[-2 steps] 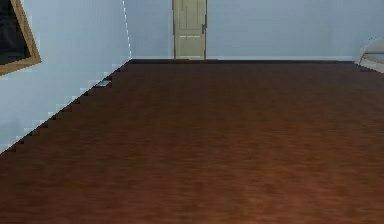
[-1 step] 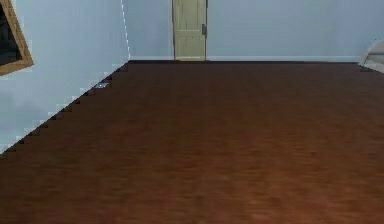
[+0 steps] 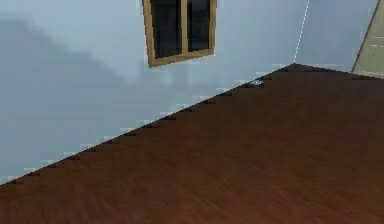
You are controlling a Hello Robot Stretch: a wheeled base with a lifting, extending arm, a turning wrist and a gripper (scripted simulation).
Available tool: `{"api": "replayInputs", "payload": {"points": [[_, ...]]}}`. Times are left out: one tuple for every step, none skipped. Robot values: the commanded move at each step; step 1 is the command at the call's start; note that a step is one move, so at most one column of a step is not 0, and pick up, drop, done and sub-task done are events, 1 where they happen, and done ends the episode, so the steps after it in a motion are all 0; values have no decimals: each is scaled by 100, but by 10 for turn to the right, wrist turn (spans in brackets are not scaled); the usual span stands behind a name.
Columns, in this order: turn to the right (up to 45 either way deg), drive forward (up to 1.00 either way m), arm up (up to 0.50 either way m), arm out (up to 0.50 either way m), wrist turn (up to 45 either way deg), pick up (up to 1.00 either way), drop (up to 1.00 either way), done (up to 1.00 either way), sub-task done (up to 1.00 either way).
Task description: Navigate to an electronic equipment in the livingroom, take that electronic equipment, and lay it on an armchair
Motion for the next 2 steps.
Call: {"api": "replayInputs", "payload": {"points": [[-450,0,0,0,0,0,0,0,0],[-30,0,0,0,0,0,0,0,0]]}}
